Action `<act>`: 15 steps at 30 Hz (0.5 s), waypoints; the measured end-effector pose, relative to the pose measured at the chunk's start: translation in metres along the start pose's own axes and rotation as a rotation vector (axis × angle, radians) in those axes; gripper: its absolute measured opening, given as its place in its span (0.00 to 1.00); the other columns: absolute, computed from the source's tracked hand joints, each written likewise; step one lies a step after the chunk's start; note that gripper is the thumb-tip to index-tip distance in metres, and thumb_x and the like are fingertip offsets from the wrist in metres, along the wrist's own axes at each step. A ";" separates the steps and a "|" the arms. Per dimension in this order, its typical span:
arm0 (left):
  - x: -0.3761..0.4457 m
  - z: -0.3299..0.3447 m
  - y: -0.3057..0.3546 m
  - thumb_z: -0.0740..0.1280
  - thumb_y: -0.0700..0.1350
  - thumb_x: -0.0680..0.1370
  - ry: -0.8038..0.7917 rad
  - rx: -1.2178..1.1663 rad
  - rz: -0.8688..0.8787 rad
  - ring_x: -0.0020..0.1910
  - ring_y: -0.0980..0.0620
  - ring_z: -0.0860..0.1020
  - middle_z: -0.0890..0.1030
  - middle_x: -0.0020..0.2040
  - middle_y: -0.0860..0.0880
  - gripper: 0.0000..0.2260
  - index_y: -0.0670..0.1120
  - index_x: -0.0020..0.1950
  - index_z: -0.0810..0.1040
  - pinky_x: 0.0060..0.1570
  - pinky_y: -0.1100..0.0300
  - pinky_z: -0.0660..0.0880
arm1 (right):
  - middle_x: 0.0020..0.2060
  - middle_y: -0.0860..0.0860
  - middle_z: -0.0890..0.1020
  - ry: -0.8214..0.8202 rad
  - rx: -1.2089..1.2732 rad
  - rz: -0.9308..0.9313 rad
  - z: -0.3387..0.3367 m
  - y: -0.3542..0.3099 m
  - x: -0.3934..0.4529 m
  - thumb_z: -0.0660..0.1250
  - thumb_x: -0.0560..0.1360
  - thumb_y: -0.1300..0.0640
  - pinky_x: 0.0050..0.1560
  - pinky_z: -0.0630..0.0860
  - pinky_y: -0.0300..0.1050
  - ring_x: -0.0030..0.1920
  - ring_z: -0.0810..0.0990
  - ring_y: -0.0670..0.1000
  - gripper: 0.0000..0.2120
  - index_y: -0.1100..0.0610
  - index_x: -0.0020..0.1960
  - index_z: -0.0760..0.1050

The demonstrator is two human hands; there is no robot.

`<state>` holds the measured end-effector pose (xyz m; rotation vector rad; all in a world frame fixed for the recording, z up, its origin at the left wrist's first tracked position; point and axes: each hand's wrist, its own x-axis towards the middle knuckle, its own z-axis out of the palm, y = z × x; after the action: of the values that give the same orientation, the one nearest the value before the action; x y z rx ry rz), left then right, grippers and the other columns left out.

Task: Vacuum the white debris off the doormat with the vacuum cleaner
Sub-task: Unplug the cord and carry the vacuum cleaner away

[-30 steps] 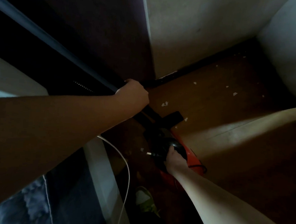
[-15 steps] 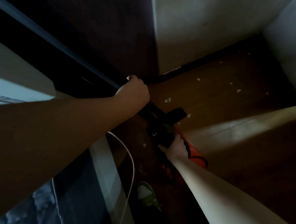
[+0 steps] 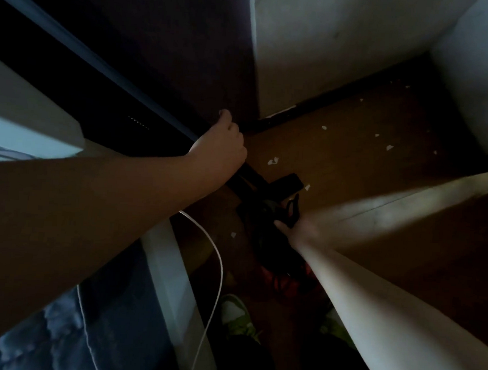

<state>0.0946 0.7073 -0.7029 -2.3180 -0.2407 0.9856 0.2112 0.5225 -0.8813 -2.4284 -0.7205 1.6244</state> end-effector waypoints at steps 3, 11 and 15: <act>0.001 0.004 0.009 0.62 0.48 0.81 0.033 0.010 0.002 0.65 0.41 0.72 0.74 0.66 0.41 0.18 0.43 0.70 0.70 0.72 0.40 0.59 | 0.71 0.59 0.68 -0.067 -0.140 0.035 0.004 -0.010 0.001 0.67 0.71 0.31 0.64 0.73 0.57 0.69 0.70 0.61 0.46 0.56 0.78 0.57; -0.005 0.015 0.030 0.53 0.50 0.83 0.165 -0.082 0.040 0.71 0.40 0.67 0.70 0.71 0.40 0.23 0.41 0.75 0.63 0.73 0.44 0.58 | 0.72 0.56 0.69 0.090 -0.148 -0.169 0.010 -0.005 -0.021 0.71 0.68 0.33 0.65 0.72 0.59 0.69 0.71 0.59 0.53 0.52 0.79 0.47; -0.010 0.013 0.042 0.52 0.51 0.84 0.142 -0.231 0.015 0.72 0.39 0.64 0.67 0.72 0.39 0.24 0.41 0.77 0.59 0.73 0.45 0.58 | 0.76 0.55 0.63 0.129 -0.144 -0.273 0.000 -0.014 -0.030 0.66 0.73 0.33 0.67 0.72 0.57 0.73 0.67 0.57 0.48 0.53 0.80 0.46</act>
<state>0.0755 0.6756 -0.7285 -2.5902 -0.2926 0.8326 0.1974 0.5214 -0.8509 -2.3730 -1.1233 1.3434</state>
